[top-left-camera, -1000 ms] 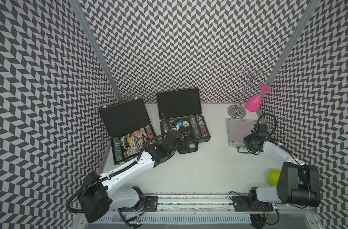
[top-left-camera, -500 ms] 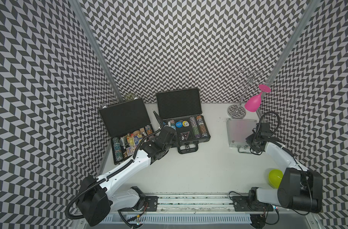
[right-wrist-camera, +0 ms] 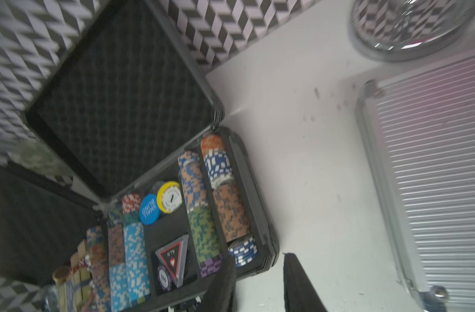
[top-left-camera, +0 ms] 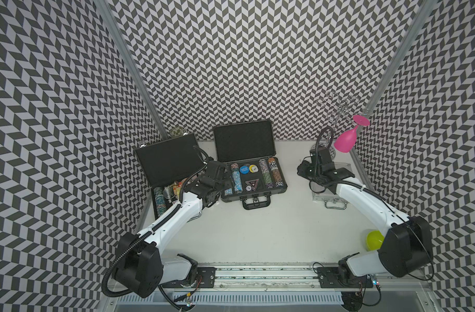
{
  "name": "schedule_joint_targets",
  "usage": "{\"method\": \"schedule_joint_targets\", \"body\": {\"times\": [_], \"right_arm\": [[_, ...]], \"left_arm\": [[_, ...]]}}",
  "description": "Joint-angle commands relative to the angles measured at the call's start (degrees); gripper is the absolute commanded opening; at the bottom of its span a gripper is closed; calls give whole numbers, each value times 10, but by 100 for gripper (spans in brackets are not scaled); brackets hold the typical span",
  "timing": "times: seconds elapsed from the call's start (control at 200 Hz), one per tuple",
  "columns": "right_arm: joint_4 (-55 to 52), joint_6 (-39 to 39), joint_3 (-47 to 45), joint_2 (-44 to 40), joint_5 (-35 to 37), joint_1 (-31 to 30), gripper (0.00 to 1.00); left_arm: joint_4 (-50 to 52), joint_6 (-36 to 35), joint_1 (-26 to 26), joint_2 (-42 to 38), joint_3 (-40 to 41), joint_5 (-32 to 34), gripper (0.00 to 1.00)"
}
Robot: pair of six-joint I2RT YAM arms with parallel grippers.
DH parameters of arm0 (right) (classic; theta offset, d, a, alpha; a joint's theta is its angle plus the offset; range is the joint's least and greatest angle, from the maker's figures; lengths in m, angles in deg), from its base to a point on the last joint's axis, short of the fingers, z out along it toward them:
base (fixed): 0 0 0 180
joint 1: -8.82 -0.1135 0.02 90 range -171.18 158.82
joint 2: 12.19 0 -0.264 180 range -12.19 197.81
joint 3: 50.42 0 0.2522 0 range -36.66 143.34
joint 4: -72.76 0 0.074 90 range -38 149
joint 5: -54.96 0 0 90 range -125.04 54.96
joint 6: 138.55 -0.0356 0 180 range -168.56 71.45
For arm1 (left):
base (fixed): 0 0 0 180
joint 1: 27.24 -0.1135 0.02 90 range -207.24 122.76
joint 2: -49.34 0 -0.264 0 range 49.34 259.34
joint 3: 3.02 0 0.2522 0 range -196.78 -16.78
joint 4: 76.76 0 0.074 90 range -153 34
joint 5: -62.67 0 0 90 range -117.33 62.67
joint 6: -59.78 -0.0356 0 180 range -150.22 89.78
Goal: Close the poker set cases
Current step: Move the poker set case to the center of the board.
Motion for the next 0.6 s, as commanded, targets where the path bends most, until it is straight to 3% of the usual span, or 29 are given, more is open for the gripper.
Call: {"method": "schedule_joint_targets", "body": {"times": [0.0, 0.235, 0.4, 0.591], "right_arm": [[36, 50, 14, 24, -19, -26, 31], [43, 84, 28, 83, -24, -33, 26], [48, 105, 35, 101, -3, -33, 26], [56, 110, 43, 123, -5, -33, 25]], "left_arm": [[5, 2, -28, 13, -9, -26, 71], [-10, -33, -81, 69, -10, -55, 60], [-37, -49, -98, 98, -10, -81, 46], [-37, -57, -100, 139, -34, -70, 45]]}}
